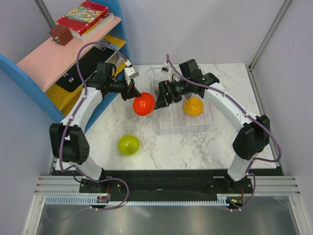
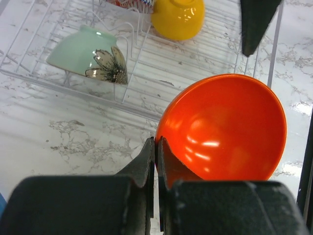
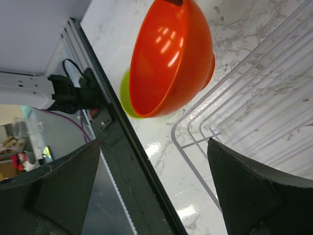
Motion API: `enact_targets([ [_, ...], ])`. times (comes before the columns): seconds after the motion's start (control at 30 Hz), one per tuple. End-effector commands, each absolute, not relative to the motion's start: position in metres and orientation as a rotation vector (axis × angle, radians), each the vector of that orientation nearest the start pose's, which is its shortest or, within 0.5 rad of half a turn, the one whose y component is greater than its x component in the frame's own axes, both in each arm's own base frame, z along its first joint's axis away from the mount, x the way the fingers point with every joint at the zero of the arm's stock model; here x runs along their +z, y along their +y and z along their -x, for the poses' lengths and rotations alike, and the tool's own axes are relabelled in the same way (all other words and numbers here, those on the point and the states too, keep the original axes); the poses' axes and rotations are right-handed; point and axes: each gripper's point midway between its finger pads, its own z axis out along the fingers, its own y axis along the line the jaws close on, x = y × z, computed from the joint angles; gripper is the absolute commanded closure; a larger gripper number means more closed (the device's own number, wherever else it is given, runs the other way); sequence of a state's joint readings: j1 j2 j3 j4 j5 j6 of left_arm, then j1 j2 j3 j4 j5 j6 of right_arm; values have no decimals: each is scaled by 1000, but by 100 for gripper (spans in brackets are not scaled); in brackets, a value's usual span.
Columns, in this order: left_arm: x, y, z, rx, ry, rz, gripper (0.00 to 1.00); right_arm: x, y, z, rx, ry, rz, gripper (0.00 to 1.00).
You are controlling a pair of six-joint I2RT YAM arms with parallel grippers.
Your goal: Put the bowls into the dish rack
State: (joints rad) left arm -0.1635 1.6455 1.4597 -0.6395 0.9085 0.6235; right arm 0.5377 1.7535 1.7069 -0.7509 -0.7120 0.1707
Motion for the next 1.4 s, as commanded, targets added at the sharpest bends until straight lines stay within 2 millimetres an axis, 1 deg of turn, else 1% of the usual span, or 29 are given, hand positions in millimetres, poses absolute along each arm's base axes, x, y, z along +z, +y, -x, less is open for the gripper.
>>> enact_targets([
  [0.0, 268, -205, -370, -766, 1658, -1150, 98, 267, 326, -307, 1448, 2223, 752, 2],
  [0.07, 271, -208, -366, -770, 1653, -1154, 98, 267, 328, -304, 1484, 2215, 754, 2],
  [0.2, 278, -214, -359, -786, 1626, -1160, 98, 259, 330, -306, 1507, 2226, 740, 2],
  [0.27, 282, -217, -356, -794, 1614, -1160, 98, 258, 331, -304, 1554, 2228, 734, 2],
  [0.4, 283, -220, -352, -799, 1605, -1163, 98, 251, 333, -305, 1579, 2240, 726, 3],
  [0.6, 285, -224, -348, -809, 1590, -1163, 98, 248, 337, -303, 1643, 2236, 742, 2],
  [0.83, 285, -227, -345, -820, 1586, -1167, 98, 250, 339, -303, 1684, 2219, 764, 3],
  [0.97, 284, -227, -342, -824, 1585, -1169, 98, 254, 337, -305, 1692, 2205, 764, 3],
  [1.13, 283, -228, -339, -820, 1582, -1174, 98, 254, 334, -308, 1711, 2203, 759, 5],
  [1.37, 287, -228, -337, -804, 1569, -1178, 98, 253, 334, -308, 1753, 2198, 767, 13],
])
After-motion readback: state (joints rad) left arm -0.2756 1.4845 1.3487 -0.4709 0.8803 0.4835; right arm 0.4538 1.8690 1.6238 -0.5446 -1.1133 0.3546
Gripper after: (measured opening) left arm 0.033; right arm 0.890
